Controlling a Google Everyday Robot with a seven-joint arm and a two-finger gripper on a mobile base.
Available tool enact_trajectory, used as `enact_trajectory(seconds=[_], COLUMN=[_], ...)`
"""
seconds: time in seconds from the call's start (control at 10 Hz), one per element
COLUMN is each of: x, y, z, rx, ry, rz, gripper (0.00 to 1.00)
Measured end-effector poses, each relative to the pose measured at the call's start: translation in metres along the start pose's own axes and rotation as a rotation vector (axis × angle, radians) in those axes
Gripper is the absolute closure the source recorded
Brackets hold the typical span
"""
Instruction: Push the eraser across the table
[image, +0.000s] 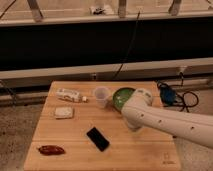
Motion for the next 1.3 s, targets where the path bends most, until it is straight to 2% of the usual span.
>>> enact_trajectory(seconds=[1.2, 1.3], x=[-0.039, -0.041], y=[0.007, 0.007], z=[0.022, 0.024], rx=[-0.030, -0.034], ry=[-0.047, -0.052], rz=[-0.028, -0.028], gripper=[0.22, 0.28])
